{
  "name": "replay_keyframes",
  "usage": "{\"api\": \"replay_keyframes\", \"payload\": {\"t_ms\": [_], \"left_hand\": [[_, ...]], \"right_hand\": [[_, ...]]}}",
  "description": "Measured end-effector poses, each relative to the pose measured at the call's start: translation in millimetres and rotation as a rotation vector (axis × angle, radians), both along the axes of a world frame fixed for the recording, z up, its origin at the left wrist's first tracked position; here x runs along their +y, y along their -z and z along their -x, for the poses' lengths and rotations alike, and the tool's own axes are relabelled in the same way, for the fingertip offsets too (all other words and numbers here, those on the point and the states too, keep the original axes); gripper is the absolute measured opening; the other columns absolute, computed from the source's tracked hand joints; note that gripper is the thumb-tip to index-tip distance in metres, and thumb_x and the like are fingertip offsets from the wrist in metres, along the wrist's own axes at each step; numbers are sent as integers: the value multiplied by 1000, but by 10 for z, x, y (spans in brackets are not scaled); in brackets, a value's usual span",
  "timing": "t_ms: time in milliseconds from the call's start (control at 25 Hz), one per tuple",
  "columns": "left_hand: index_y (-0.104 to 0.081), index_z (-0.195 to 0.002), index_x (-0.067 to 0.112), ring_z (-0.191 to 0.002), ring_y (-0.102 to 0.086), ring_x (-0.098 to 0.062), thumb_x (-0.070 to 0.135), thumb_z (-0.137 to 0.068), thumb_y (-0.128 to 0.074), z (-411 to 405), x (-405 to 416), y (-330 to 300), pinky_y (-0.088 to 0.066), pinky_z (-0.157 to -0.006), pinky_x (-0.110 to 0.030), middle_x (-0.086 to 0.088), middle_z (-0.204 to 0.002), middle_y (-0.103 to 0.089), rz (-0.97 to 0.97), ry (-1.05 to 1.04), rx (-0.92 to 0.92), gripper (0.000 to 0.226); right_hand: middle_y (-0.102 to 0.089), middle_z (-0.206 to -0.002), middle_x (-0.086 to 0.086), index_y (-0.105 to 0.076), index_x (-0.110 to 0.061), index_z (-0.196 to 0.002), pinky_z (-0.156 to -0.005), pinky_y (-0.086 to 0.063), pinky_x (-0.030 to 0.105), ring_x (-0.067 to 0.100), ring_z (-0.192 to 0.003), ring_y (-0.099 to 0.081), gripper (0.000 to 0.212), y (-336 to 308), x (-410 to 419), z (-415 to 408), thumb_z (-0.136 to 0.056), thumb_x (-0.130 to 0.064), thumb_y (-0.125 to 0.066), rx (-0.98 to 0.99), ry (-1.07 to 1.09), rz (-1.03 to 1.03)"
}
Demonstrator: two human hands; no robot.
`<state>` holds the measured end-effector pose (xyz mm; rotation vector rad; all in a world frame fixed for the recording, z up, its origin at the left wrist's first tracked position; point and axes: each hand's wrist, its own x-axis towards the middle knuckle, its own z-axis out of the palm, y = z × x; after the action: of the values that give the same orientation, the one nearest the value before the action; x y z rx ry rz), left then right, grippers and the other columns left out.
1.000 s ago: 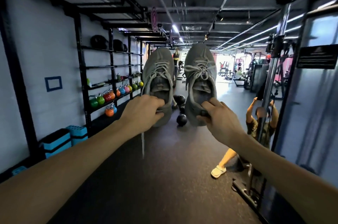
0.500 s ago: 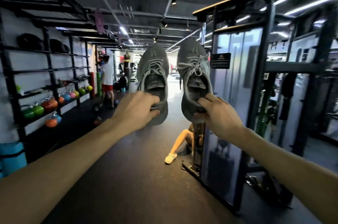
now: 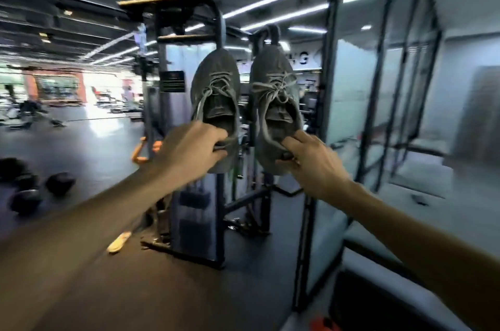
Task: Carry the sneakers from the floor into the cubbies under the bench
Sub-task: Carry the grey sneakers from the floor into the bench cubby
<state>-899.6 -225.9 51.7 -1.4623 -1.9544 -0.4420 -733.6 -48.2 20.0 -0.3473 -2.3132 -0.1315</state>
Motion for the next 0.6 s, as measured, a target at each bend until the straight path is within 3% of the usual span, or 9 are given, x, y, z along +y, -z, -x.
{"api": "replay_keyframes", "payload": {"t_ms": [200, 320, 520, 600], "left_hand": [[-46, -65, 25, -68, -61, -27, 32, -82, -71, -1267, 940, 31, -48, -57, -36, 1, -69, -62, 0, 321, -23, 31], [-54, -70, 23, -72, -62, -27, 32, -82, -71, -2315, 1507, -4, -46, -58, -34, 2, -72, -63, -11, 527, -26, 22], [-57, -74, 17, -67, -52, -23, 26, -84, -71, -4092, 2291, -10, -31, -58, -30, -2, -76, -64, -31, 823, -46, 19], [-57, -73, 19, -67, -53, -21, 25, -82, -72, -4891, 2581, 12, -34, -60, -28, -2, -76, -65, -31, 922, -71, 19]], "right_hand": [[-51, -109, 5, -55, -19, -107, -65, -39, 36, 32, -106, -50, 25, -34, 300, -1782, -88, -35, -59, -44, 343, -5], [-52, -108, 5, -56, -17, -108, -68, -47, 40, 32, -102, -51, 25, -96, 492, -2981, -87, -29, -60, 3, 512, -9], [-52, -105, 4, -56, -20, -111, -66, -47, 38, 30, -96, -53, 25, -107, 691, -4881, -88, -29, -60, 25, 774, -48], [-53, -103, 5, -56, -19, -112, -66, -48, 39, 31, -95, -53, 25, -114, 759, -5708, -88, -28, -61, 5, 862, -62]]}}
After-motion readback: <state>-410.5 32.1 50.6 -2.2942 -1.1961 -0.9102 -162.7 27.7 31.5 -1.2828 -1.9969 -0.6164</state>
